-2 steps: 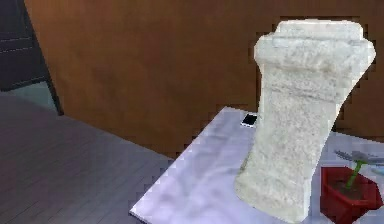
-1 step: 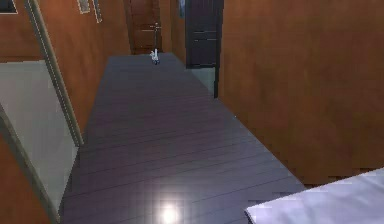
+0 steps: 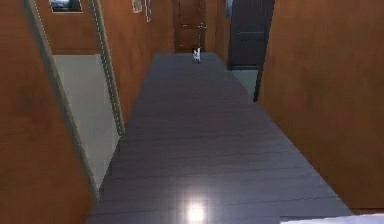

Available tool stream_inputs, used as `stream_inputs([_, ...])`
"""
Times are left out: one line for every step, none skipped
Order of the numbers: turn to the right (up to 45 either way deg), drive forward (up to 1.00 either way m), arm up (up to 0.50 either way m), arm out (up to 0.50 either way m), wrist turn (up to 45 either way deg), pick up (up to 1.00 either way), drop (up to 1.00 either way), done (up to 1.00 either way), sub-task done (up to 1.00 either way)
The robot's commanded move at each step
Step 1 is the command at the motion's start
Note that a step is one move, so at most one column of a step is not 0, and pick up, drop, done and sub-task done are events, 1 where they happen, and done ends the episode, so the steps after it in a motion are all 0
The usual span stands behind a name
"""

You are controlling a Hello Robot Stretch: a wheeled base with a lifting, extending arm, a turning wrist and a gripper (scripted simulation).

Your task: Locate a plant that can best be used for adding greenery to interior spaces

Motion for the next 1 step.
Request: stream_inputs([0.0,0.75,0.00,0.00,0.0,0.00,0.00,0.00,0.00])
